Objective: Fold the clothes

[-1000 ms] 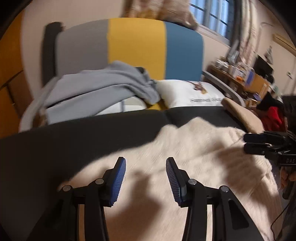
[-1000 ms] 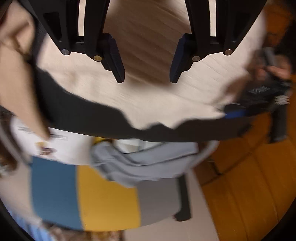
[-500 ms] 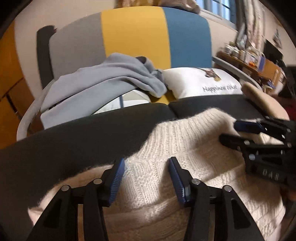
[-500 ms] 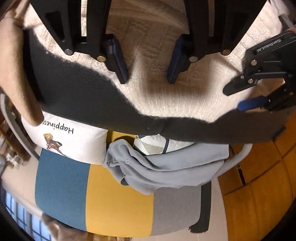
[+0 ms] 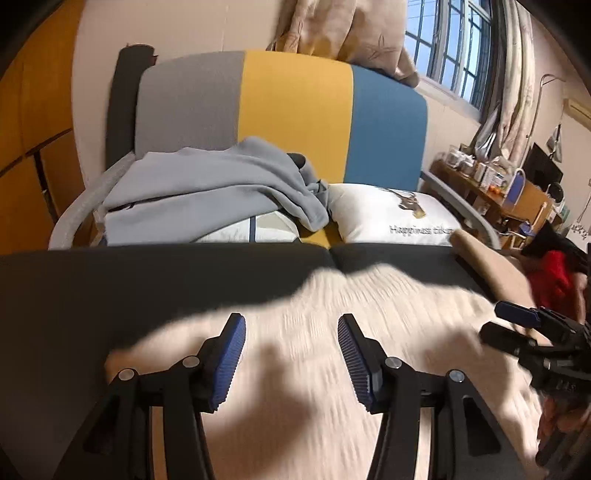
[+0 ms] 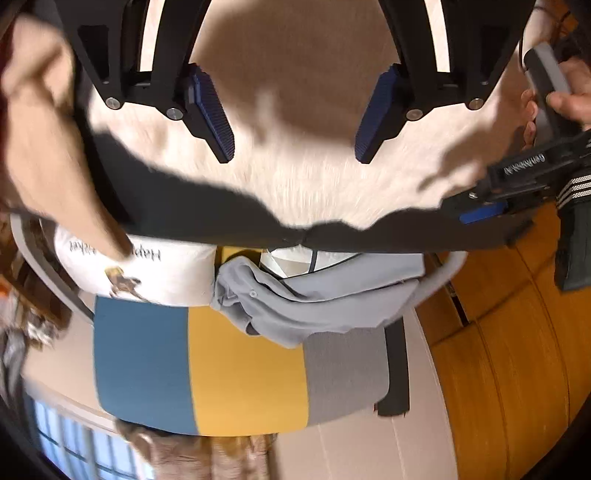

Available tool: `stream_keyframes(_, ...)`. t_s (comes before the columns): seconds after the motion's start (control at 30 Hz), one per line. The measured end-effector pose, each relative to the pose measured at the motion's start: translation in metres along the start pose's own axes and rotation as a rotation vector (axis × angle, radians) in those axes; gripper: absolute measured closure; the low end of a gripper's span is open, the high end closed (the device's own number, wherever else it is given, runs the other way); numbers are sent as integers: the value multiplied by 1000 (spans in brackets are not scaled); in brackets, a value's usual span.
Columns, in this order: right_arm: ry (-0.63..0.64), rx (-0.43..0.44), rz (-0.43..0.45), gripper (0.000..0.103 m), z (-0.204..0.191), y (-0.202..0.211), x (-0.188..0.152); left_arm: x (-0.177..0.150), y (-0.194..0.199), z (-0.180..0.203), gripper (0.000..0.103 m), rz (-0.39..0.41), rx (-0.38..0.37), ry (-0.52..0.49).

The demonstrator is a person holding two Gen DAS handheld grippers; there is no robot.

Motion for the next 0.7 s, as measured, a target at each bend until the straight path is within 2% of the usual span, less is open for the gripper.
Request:
stream_keyframes(0.07, -40, 7, -14, 30, 9, 20, -22, -29, 20, -4, 49, -7, 24, 4)
stream_keyframes(0.13, -63, 13, -44, 29, 20, 35, -48, -56, 32, -9, 49, -16, 80, 7)
stream_keyframes(0.23, -99, -30, -126, 24, 41, 33, -84, -89, 23, -26, 48, -90, 132, 70)
stream_keyframes(0.27, -111, -19, -115, 24, 45, 32, -88, -96, 19, -31, 48, -111, 140, 90)
stream_keyframes(0.4, -164, 15, -92, 22, 58, 30, -93, -93, 18, -32, 46, -98, 141, 98)
stream_keyframes(0.53, -222, 38, -93, 22, 62, 42, -87, -86, 26, -25, 47, -140, 154, 81)
stream_keyframes(0.63, -274, 117, -53, 18, 61, 83, -100, -92, 49, -28, 47, -133, 90, 133)
stream_keyframes(0.7, -302, 176, -67, 14, 65, 107, -121, -105, 68, -35, 47, -117, 64, 159)
Point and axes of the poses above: each gripper's, at about its wrist camera, not at the fingertips, and y roughly against the way its jaws point, z to its right, x to its top, the point moved 2 cm from there along -y, roughly the way its jaws point, and after that the axes turned 1 degree about -x, right-handed, at the moved point
